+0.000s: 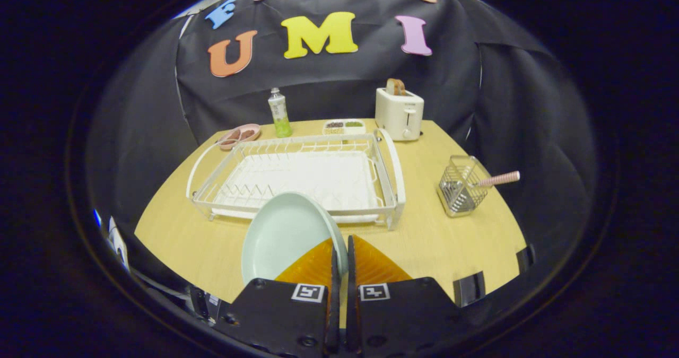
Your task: Take the plate from the dish rack, then take the spoon from the basket and place it into the plate.
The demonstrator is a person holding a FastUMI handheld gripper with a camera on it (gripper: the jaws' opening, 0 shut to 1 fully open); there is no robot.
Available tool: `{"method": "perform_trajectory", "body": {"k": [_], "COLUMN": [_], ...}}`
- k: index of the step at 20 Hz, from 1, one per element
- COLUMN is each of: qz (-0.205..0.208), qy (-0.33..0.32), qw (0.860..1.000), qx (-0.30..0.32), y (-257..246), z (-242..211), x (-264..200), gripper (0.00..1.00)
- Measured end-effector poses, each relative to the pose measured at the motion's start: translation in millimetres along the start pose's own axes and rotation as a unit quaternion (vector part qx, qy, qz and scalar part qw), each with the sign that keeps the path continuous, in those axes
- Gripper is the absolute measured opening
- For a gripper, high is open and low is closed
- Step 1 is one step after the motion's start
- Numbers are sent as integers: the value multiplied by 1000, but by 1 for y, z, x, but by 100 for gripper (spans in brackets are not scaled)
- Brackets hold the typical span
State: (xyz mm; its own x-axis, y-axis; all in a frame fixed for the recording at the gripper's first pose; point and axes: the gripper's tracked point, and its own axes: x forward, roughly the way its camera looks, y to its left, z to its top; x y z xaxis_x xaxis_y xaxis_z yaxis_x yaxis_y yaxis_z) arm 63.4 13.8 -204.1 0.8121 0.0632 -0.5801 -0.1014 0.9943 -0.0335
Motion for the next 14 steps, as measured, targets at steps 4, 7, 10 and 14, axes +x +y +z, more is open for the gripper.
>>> {"method": "perform_trajectory", "body": {"k": [4,7,10,14], "qz": [-29,-47,-28,-1], "qy": [1,12,2,-45], "qw": [999,998,999,998], "qx": [28,26,33,42], "y": [-32,-53,-51,-54], "z": [-29,-48,-52,-35], "x": [25,45,45,39], "gripper": [11,10,10,10]}}
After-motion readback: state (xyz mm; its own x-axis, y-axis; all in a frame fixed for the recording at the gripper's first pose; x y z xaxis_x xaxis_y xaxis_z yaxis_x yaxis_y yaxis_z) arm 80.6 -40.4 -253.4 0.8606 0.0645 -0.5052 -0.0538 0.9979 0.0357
